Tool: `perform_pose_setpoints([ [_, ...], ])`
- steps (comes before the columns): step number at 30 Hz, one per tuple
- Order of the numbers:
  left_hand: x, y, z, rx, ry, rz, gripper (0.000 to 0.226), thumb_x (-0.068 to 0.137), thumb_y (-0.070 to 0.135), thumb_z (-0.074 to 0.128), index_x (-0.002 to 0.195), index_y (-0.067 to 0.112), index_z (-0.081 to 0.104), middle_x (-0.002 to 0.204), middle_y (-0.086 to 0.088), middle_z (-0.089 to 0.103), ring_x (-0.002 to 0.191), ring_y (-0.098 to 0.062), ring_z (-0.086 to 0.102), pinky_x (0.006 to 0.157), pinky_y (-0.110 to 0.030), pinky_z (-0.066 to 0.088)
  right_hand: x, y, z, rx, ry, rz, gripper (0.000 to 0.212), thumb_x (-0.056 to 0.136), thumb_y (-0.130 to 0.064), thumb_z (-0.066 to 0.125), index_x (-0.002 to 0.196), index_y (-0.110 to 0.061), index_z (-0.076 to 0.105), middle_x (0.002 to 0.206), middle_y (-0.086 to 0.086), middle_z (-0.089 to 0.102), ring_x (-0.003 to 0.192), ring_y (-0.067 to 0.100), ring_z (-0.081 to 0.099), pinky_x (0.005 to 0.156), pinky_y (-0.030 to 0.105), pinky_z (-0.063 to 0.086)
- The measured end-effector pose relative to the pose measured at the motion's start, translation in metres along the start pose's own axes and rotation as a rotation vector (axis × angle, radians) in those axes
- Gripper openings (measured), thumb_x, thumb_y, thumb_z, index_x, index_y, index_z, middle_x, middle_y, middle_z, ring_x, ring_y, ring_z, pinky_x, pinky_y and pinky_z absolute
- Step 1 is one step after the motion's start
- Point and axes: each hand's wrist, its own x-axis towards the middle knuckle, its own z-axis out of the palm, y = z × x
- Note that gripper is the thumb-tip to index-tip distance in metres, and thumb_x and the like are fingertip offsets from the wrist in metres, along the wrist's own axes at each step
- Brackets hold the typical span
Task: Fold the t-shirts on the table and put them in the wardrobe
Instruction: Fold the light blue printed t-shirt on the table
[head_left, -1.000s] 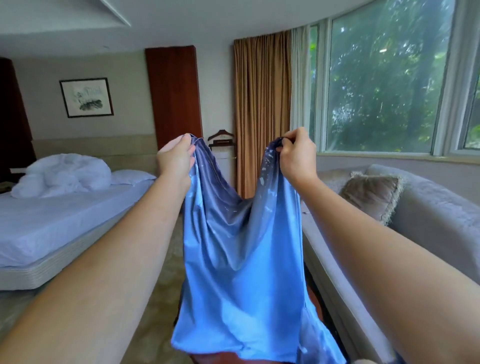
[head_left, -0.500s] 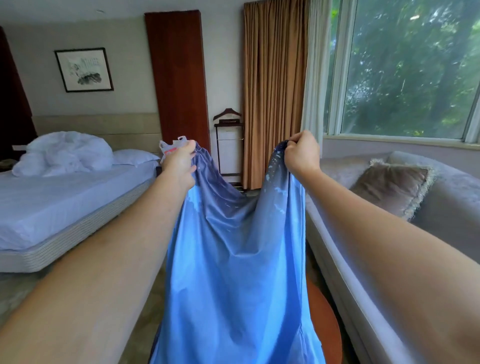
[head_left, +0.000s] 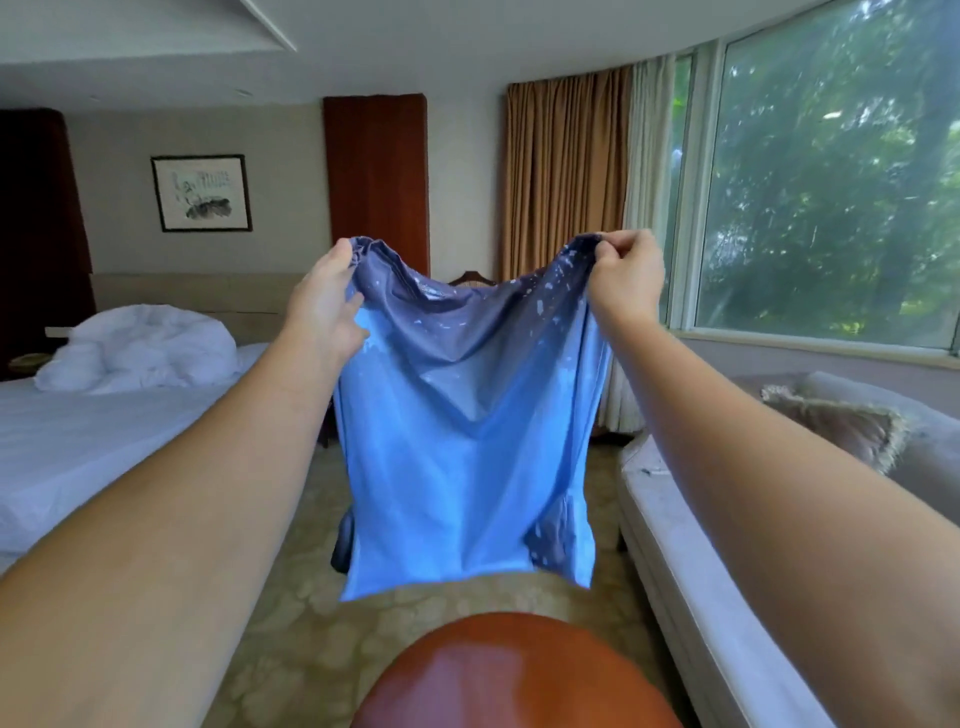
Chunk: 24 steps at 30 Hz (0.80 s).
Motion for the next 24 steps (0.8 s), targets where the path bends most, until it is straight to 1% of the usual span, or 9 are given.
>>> perform_pose_setpoints([
  [2,-0.015,-0.011,-0.014,0.010,-0.014,-0.035,0.041,0.103,0.043,0.040,0.143,0.032,0.040,0.152,0.009,0.040,0.146,-0.025,0.026,0.114,-0.054,0.014,-0.009,0.012,-0.020,-0.042,-0.034,0.027,0.009,0.098,-0.009,0.047,0.094,-0.014,0.053,0.088,-0.008,0.054,0.080,0.004,0.053,0.064,0.005,0.040],
  [3,-0.024,-0.020,-0.022,0.015,-0.023,-0.064,0.043,0.103,0.043,0.039,0.145,0.031,0.038,0.152,0.007,0.040,0.146,-0.025,0.027,0.114,-0.052,0.016,-0.015,0.021,-0.031,-0.056,-0.060,0.057,0.009,0.097,-0.009,0.048,0.092,-0.013,0.054,0.085,-0.007,0.055,0.080,0.006,0.055,0.068,0.005,0.044],
  [5,-0.047,-0.043,-0.043,0.028,-0.017,-0.147,0.043,0.103,0.041,0.039,0.145,0.027,0.039,0.149,0.004,0.045,0.142,-0.020,0.035,0.112,-0.042,0.025,-0.027,0.047,-0.057,-0.101,-0.112,0.148,0.009,0.091,-0.008,0.051,0.086,-0.009,0.059,0.081,0.000,0.060,0.083,0.017,0.063,0.083,0.030,0.057],
  [6,-0.060,-0.056,-0.053,0.040,-0.009,-0.191,0.042,0.104,0.040,0.040,0.144,0.026,0.041,0.146,0.003,0.048,0.137,-0.016,0.041,0.108,-0.036,0.030,-0.036,0.060,-0.071,-0.121,-0.140,0.204,0.010,0.089,-0.007,0.051,0.085,-0.008,0.060,0.080,0.004,0.061,0.082,0.021,0.065,0.083,0.038,0.058],
  [10,-0.118,-0.106,-0.091,0.107,0.078,-0.362,0.038,0.103,0.033,0.045,0.138,0.020,0.048,0.138,-0.002,0.054,0.126,-0.010,0.052,0.101,-0.026,0.037,-0.092,0.107,-0.134,-0.270,-0.291,0.410,0.021,0.084,0.005,0.052,0.068,-0.006,0.058,0.072,0.011,0.060,0.075,0.032,0.067,0.075,0.046,0.060],
  [12,-0.144,-0.128,-0.111,0.183,0.106,-0.418,0.033,0.101,0.034,0.049,0.131,0.020,0.051,0.135,-0.003,0.056,0.123,-0.013,0.056,0.099,-0.026,0.041,-0.122,0.123,-0.162,-0.321,-0.368,0.506,0.028,0.086,0.009,0.049,0.065,-0.007,0.055,0.069,0.013,0.058,0.063,0.028,0.062,0.060,0.034,0.060],
  [14,-0.168,-0.147,-0.130,0.321,0.144,-0.471,0.035,0.097,0.040,0.054,0.125,0.019,0.054,0.125,-0.002,0.061,0.103,-0.015,0.064,0.086,-0.026,0.047,-0.149,0.134,-0.188,-0.388,-0.472,0.600,0.024,0.090,0.007,0.049,0.072,-0.007,0.055,0.076,0.014,0.058,0.062,0.024,0.059,0.052,0.024,0.056],
  [19,-0.212,-0.184,-0.158,0.673,0.046,-0.685,0.016,0.095,0.032,0.060,0.092,0.016,0.059,0.106,0.000,0.062,0.073,-0.014,0.064,0.070,-0.026,0.049,-0.205,0.146,-0.232,-0.608,-0.817,0.738,0.012,0.089,0.006,0.047,0.082,0.002,0.057,0.073,0.017,0.058,0.058,0.024,0.058,0.056,0.026,0.054],
  [24,-0.235,-0.201,-0.164,0.999,-0.134,-0.726,0.010,0.096,0.014,0.056,0.088,0.020,0.058,0.081,0.000,0.065,0.041,-0.003,0.062,0.060,-0.022,0.047,-0.237,0.152,-0.253,-0.693,-1.021,0.851,0.019,0.088,0.013,0.039,0.080,0.002,0.052,0.070,0.013,0.052,0.052,0.020,0.046,0.045,0.019,0.043],
])
